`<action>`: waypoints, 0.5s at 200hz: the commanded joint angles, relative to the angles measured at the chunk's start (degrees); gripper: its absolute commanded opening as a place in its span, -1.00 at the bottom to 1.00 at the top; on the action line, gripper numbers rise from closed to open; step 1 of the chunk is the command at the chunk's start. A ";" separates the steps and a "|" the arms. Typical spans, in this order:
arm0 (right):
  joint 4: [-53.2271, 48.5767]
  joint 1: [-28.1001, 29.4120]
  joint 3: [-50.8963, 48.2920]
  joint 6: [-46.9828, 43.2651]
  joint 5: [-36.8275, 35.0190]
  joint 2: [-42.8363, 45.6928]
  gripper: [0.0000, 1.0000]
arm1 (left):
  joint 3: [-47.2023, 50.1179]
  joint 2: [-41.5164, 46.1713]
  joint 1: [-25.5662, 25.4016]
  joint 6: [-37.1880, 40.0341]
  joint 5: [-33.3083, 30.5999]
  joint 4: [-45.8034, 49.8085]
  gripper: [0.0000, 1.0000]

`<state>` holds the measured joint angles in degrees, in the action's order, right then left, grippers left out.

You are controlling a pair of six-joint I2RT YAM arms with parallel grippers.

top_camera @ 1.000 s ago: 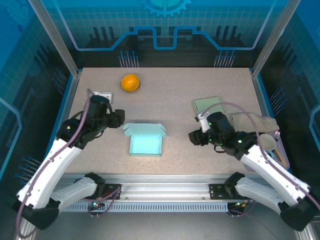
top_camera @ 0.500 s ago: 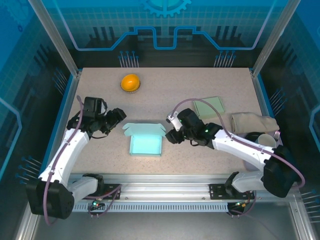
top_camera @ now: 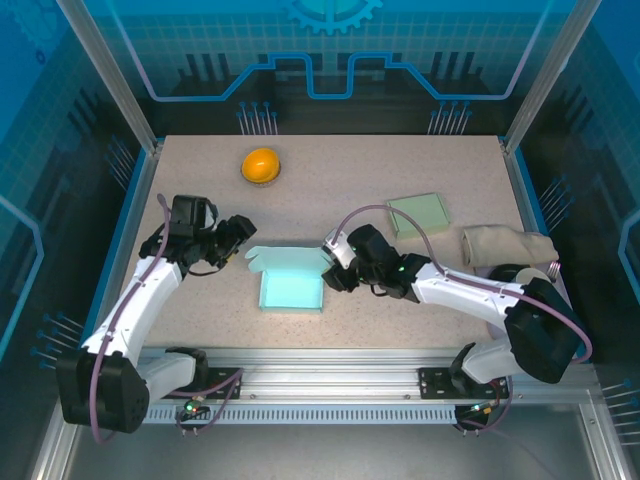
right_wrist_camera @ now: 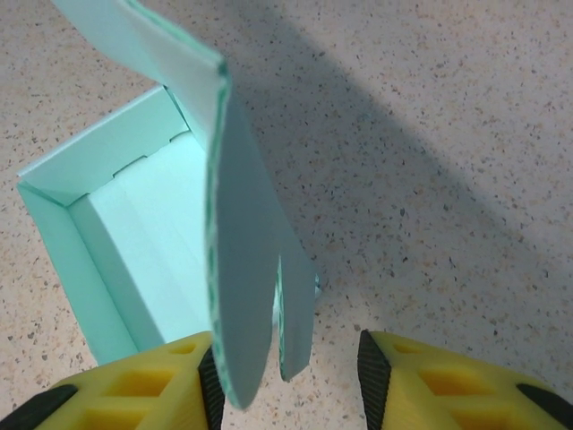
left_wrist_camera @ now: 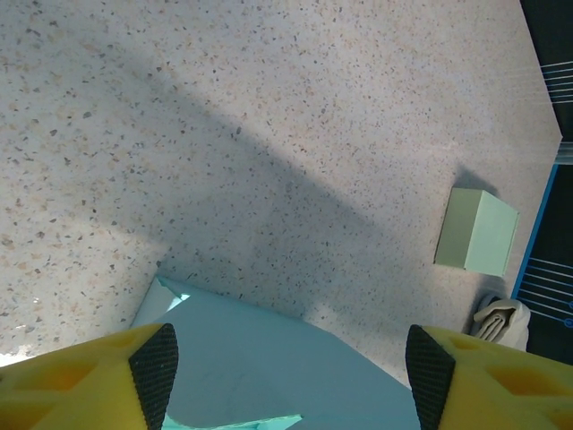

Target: Fold the paper box

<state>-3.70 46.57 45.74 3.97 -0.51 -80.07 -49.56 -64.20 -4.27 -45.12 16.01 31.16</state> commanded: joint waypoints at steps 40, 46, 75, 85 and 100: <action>8.13 0.82 -2.76 -1.74 0.47 -2.31 -0.17 | 1.87 0.48 0.42 -0.58 1.68 -0.66 0.42; 8.34 0.89 -2.66 -1.77 0.50 -2.60 -0.18 | 1.99 0.53 0.41 -0.65 1.66 -0.77 0.43; 8.03 1.37 -1.51 -1.80 -0.15 -3.76 -0.26 | 2.87 0.14 0.16 -2.00 2.48 -1.68 0.42; 7.64 1.64 -0.99 -1.93 -0.44 -4.27 -0.34 | 3.43 -0.11 -0.27 -2.87 2.75 -2.58 0.42; 7.13 2.15 -0.26 -2.08 -1.13 -4.97 -0.42 | 3.85 -0.27 -1.48 -4.10 2.51 -3.59 0.42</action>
<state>2.59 47.16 43.46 2.39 -0.82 -83.81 -47.05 -64.18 -4.56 -46.57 16.84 29.76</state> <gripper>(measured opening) 0.311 0.713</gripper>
